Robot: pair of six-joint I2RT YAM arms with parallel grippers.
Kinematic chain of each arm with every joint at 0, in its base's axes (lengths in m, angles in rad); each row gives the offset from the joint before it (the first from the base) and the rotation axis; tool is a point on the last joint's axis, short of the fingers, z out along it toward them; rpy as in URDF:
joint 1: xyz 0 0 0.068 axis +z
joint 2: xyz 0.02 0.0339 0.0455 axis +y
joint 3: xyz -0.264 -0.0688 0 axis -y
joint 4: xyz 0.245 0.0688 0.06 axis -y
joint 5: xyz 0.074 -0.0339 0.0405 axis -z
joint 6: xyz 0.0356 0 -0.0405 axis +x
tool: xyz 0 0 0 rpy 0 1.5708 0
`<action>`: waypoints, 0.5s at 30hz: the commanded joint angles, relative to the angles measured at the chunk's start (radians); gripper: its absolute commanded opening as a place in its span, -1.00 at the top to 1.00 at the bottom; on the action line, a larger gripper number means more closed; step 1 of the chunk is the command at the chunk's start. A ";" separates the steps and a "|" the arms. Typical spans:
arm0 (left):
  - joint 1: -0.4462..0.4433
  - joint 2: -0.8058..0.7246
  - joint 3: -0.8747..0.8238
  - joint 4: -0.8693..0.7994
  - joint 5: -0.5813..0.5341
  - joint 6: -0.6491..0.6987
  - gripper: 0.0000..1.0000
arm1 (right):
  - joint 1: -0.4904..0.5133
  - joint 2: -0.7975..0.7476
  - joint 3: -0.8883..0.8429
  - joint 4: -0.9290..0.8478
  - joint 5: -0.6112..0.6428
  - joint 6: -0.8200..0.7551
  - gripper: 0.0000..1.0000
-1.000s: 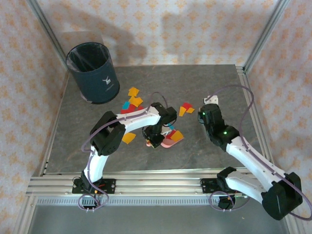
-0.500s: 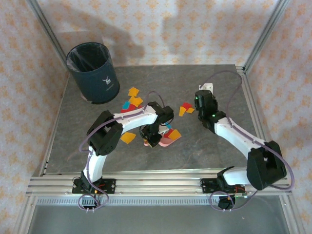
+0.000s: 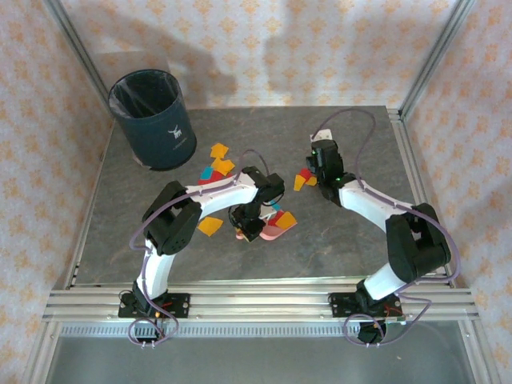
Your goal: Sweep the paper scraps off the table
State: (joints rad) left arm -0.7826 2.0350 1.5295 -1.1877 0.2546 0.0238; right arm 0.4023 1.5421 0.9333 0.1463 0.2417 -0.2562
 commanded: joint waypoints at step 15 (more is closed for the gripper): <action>0.011 -0.003 0.003 -0.024 0.000 -0.015 1.00 | 0.047 -0.026 -0.035 -0.044 -0.293 -0.114 1.00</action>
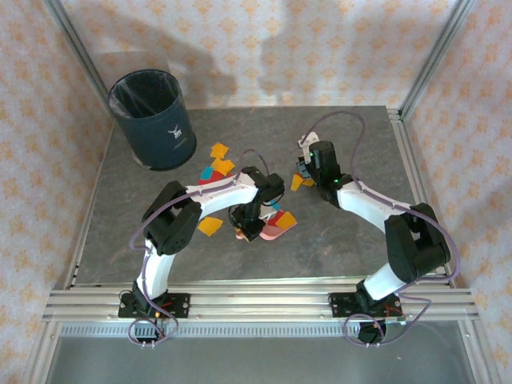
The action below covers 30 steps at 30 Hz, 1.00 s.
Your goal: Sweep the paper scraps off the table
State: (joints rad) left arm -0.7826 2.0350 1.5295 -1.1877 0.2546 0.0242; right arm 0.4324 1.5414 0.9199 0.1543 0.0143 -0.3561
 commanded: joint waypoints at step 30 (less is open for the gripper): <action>0.014 0.004 -0.005 0.011 -0.016 -0.022 1.00 | 0.090 -0.366 -0.116 -0.373 -0.234 0.032 1.00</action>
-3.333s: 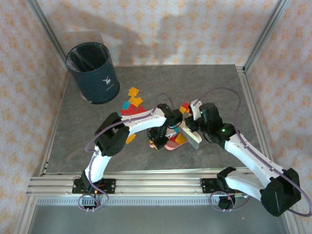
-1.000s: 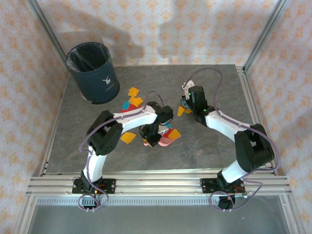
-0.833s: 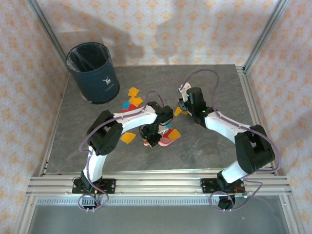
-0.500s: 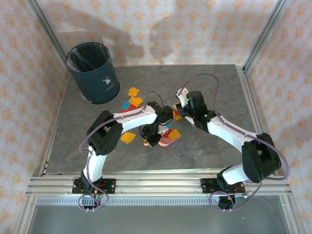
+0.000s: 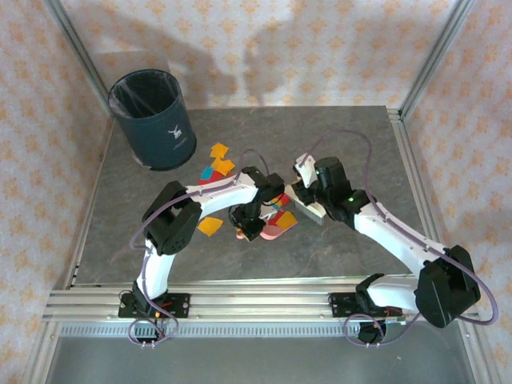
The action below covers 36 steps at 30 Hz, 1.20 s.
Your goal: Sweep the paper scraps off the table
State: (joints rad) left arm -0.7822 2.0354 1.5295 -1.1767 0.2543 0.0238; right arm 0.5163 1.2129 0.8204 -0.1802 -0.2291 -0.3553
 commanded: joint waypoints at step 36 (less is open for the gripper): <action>0.072 -0.039 -0.075 0.017 0.023 -0.027 1.00 | 0.007 0.290 0.145 0.263 0.071 0.076 1.00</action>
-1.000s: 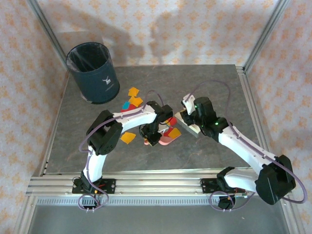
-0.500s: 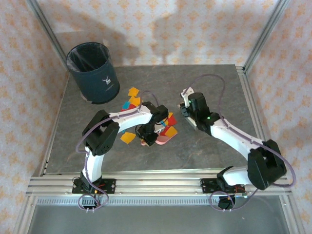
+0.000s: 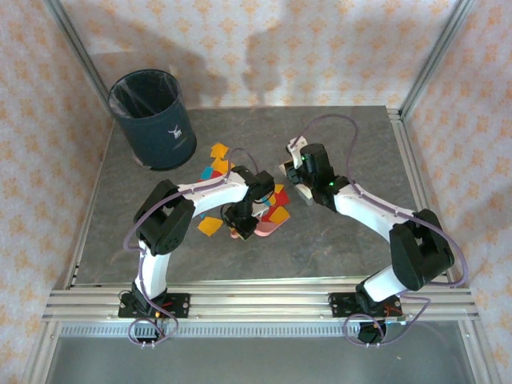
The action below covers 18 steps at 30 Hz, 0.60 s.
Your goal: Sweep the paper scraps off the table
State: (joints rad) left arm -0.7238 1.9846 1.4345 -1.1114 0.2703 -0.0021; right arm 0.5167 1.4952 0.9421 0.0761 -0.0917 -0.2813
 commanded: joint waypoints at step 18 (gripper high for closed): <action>0.014 0.046 0.073 -0.062 0.012 0.002 1.00 | 0.020 -0.058 -0.008 -0.107 -0.237 0.046 1.00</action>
State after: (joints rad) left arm -0.7174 2.0083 1.4860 -1.1301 0.2813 -0.0017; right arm 0.5278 1.4761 0.9424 0.0299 -0.2775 -0.2749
